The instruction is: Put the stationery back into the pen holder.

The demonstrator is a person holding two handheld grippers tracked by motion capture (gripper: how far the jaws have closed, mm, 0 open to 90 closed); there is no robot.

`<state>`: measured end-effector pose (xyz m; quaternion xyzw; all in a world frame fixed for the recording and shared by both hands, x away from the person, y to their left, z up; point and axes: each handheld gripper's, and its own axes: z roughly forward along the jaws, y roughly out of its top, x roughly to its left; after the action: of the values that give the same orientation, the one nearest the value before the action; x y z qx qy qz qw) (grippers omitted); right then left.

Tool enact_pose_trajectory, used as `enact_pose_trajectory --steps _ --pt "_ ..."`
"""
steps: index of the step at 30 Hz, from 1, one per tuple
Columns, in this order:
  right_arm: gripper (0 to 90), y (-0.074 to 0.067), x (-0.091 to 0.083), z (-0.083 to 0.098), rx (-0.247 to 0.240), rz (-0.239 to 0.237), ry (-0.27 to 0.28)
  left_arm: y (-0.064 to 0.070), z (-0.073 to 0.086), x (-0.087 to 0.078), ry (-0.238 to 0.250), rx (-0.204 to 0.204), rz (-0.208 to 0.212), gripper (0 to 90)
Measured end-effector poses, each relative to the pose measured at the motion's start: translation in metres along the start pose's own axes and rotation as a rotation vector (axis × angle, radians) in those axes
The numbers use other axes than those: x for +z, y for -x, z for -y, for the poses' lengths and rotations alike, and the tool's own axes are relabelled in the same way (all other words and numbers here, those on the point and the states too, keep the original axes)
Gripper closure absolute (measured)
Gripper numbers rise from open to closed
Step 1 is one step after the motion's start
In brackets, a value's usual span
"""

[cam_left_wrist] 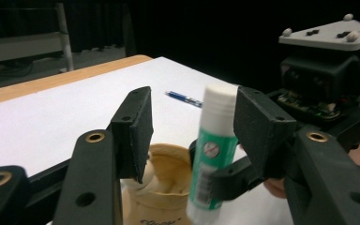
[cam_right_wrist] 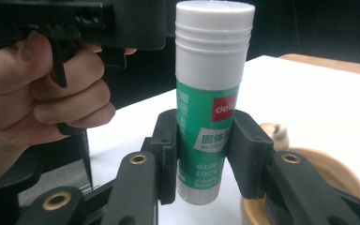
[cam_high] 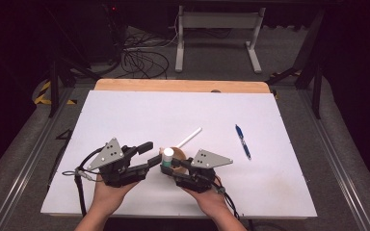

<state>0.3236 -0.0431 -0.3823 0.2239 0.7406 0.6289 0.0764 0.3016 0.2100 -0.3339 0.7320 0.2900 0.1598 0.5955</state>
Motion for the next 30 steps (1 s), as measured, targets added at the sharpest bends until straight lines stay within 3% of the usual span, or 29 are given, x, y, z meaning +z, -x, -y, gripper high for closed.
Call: enact_pose_trajectory --steps 8,18,30 --pt "66.5 0.005 -0.007 -0.005 -0.024 0.04 0.017 -0.007 0.002 -0.002 -0.028 0.014 -0.067 43.8" --pt "66.5 0.018 -0.019 -0.009 -0.05 0.115 0.041 -0.014 0.005 0.001 -0.061 0.031 -0.11 39.7" --pt "66.4 0.025 -0.008 0.003 -0.123 0.18 -0.017 -0.021 0.009 0.001 -0.087 0.027 -0.139 35.9"
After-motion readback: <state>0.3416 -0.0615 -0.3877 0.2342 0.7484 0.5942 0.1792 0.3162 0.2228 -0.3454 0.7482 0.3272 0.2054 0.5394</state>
